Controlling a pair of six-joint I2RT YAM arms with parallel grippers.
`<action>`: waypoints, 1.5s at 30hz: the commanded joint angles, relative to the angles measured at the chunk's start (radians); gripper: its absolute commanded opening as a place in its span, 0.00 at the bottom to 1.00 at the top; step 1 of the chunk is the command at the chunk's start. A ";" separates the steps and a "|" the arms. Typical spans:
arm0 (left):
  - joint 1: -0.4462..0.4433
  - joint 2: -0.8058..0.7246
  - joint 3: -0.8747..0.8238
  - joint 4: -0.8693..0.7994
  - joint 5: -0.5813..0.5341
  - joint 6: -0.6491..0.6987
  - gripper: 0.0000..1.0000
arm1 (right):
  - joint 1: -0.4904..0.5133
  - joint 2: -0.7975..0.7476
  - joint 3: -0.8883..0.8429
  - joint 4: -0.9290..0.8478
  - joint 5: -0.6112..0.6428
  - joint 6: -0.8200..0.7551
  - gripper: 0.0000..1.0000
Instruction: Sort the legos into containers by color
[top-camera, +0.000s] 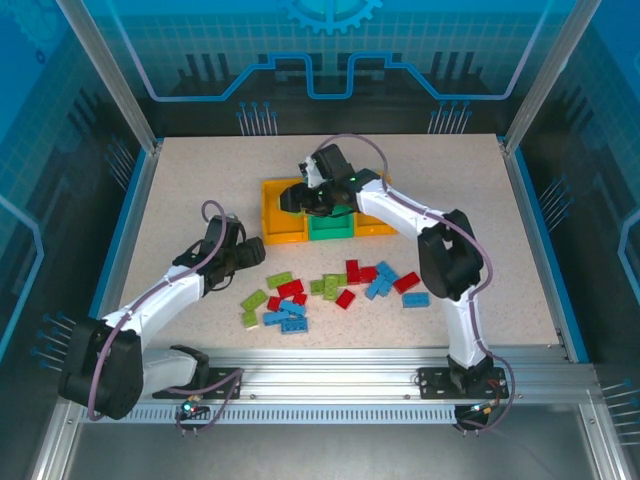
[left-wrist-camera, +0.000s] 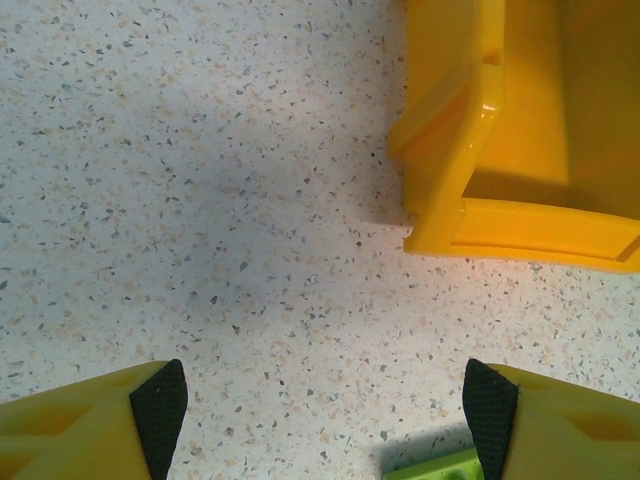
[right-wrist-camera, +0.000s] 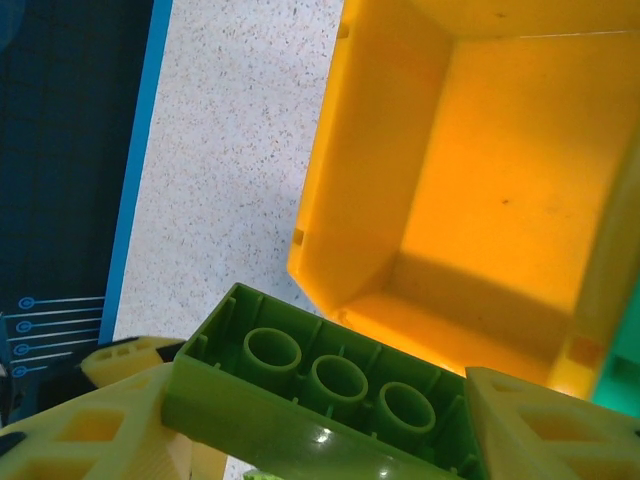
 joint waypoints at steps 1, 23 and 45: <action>-0.006 -0.017 -0.020 -0.004 0.027 -0.021 0.77 | 0.013 0.065 0.079 -0.053 -0.014 0.034 0.54; -0.195 0.166 0.099 -0.155 0.062 -0.160 0.83 | 0.043 0.109 0.251 -0.217 0.108 -0.020 0.89; -0.267 0.325 0.195 -0.236 0.058 -0.310 0.86 | -0.045 -0.365 -0.343 -0.184 0.345 -0.137 0.92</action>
